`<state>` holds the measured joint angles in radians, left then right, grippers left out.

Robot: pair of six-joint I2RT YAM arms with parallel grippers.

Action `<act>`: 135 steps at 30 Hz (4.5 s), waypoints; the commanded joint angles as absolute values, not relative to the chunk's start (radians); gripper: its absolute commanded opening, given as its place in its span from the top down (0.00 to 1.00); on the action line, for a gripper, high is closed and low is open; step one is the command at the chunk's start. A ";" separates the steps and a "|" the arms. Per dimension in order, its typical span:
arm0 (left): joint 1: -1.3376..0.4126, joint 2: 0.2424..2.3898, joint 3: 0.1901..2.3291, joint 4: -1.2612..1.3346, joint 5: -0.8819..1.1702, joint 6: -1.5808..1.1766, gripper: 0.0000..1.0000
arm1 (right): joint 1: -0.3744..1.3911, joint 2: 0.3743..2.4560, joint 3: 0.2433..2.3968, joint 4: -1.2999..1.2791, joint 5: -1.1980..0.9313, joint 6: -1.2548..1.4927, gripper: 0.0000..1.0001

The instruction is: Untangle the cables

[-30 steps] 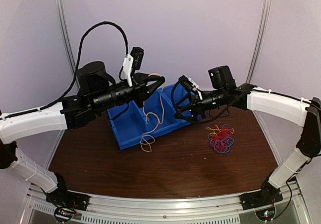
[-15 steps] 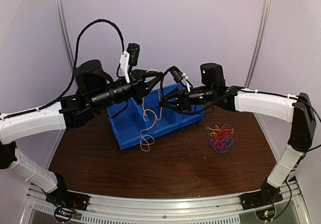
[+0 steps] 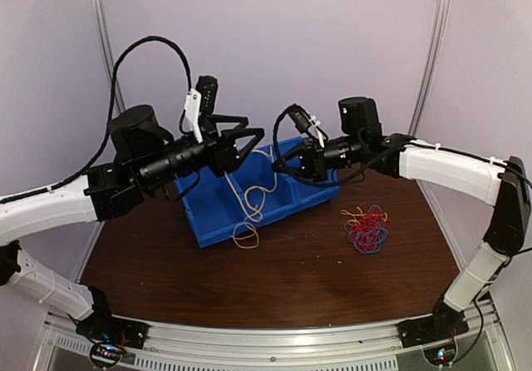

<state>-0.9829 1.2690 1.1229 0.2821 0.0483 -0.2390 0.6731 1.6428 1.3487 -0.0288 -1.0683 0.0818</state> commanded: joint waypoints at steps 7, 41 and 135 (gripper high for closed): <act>-0.985 1.163 0.794 0.331 -0.044 -0.165 0.35 | 0.626 1.478 1.458 -0.372 -1.174 -0.138 1.00; -0.982 1.729 0.759 1.000 0.086 -0.272 1.00 | 0.473 1.411 1.524 -0.374 -1.223 -0.112 1.00; -0.657 1.384 1.574 -0.134 -0.329 -0.030 1.00 | 0.246 1.282 0.798 -0.365 -0.841 -0.528 0.47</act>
<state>-0.6804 1.4040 1.6436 -0.1856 -0.3561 0.0238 0.2489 1.3006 0.8097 -0.3759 -0.8551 -0.5205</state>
